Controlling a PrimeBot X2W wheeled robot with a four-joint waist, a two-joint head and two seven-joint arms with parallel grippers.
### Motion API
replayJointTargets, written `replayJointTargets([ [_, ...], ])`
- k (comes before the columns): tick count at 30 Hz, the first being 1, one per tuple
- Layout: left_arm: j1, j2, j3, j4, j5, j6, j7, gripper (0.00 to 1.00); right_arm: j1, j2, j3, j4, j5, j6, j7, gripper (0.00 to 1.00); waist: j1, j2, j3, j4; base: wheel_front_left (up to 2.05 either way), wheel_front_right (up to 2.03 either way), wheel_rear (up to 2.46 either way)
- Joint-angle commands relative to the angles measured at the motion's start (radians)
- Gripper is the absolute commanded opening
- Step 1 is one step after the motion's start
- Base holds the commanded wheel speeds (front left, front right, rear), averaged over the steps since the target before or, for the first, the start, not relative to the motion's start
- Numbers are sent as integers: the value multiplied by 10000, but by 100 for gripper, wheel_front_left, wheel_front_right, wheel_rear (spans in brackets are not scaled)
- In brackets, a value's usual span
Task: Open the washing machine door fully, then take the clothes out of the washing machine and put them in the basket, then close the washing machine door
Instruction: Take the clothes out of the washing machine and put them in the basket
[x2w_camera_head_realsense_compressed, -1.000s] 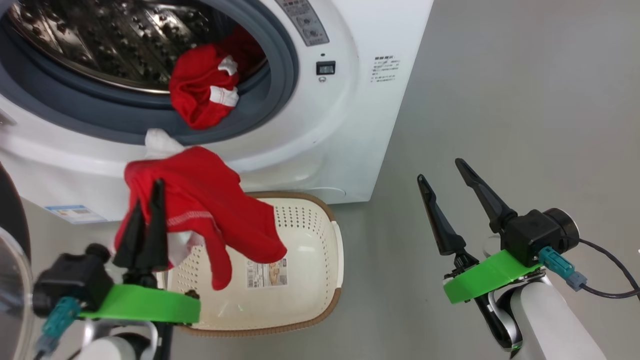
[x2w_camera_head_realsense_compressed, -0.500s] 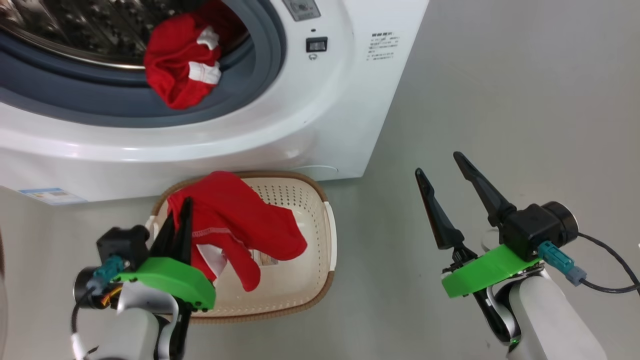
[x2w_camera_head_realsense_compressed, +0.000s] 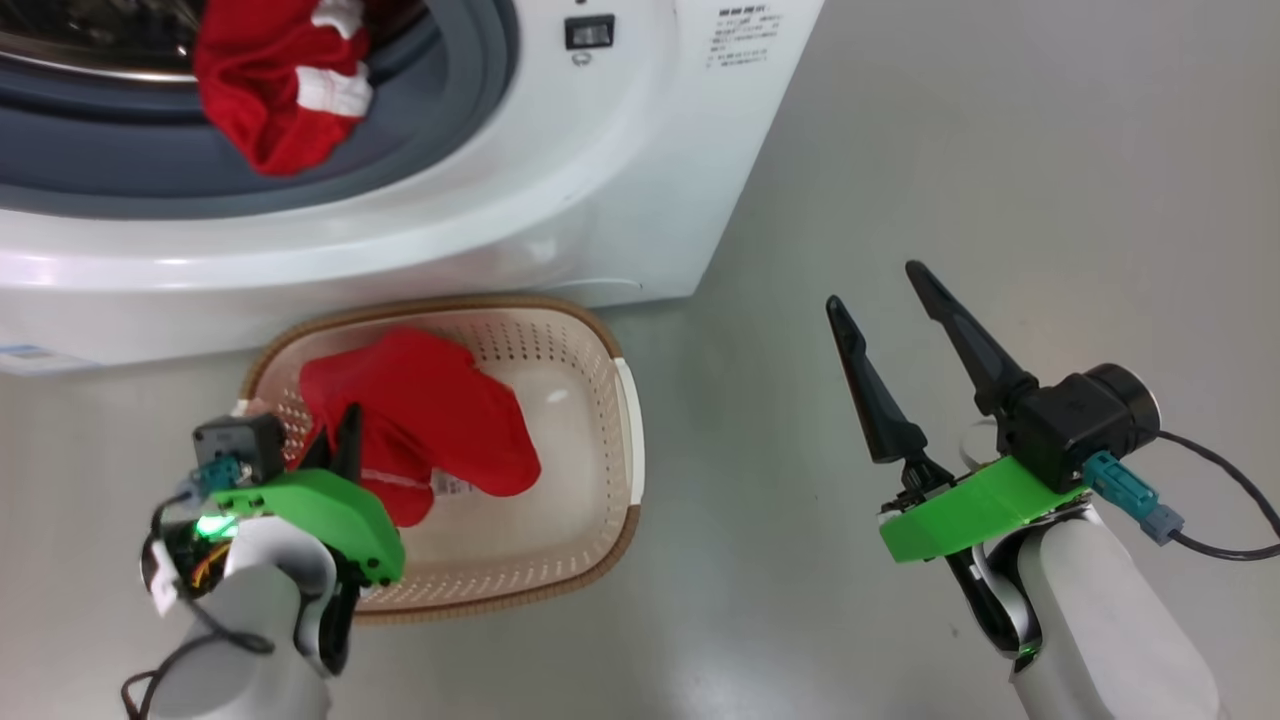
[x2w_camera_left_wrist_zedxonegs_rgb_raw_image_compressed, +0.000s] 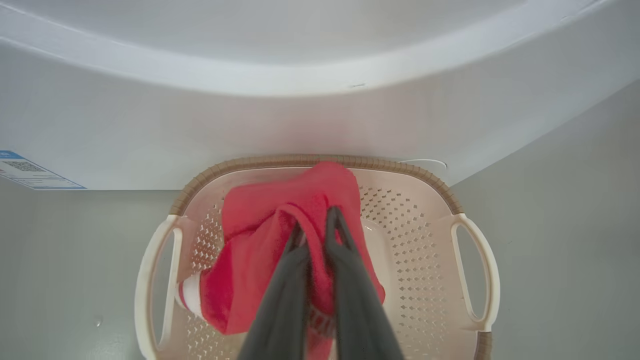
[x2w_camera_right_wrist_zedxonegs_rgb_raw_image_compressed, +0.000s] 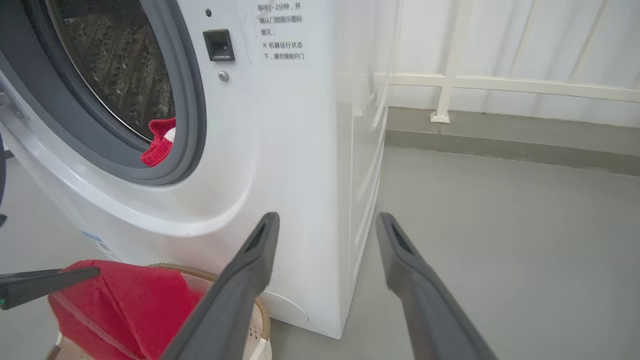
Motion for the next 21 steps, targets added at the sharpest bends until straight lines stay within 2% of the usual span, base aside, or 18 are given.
replayJointTargets([
  [1, -229, 217, 241, 75, -97, -69, -109, 0, -69, 66, 212, -281, 89, 48, -65, 100, 0, -1, 274, -127, 0, 0, 0],
  [10, -1561, 71, 9, 2282, -177, -338, -2, 2, -366, 66, 244, -445, 122, 48, -65, 100, 0, -1, 1123, -253, 0, 0, 0],
  [11, -1677, 63, -15, 2454, -180, -364, -14, 15, -398, 66, 243, -458, 121, 48, -65, 100, 0, -1, 1194, -263, 0, 0, 0],
  [12, -1778, 55, -35, 2610, -187, -389, -43, 36, -423, 66, 241, -466, 123, 48, -65, 100, 0, -1, 1243, -271, 0, 0, 0],
  [13, -1867, 47, -52, 2744, -195, -413, -89, 47, -444, 66, 242, -472, 129, 48, -65, 100, 0, -1, 1287, -282, 0, 0, 0],
  [14, -1941, 34, -50, 2853, -226, -445, -144, 53, -460, 66, 231, -472, 138, 48, -65, 100, 0, -1, 1315, -288, 0, 0, 0],
  [15, -2007, 24, -56, 2946, -247, -469, -195, 78, -475, 66, 217, -473, 146, 48, -65, 100, 0, -1, 1336, -291, 0, 0, 0],
  [16, -2063, 13, -87, 3028, -242, -488, -235, 95, -485, 66, 201, -471, 149, 48, -65, 100, 0, -1, 1346, -290, 0, 0, 0],
  [17, -2110, -2, -98, 3083, -259, -513, -297, 100, -492, 66, 182, -468, 151, 48, -65, 100, 0, -1, 1348, -284, 0, 0, 0],
  [21, -2222, -36, -186, 3271, -265, -575, -471, 100, -507, 66, 114, -418, 137, 48, -65, 100, 0, -1, 1271, -233, 0, 0, 0],
])
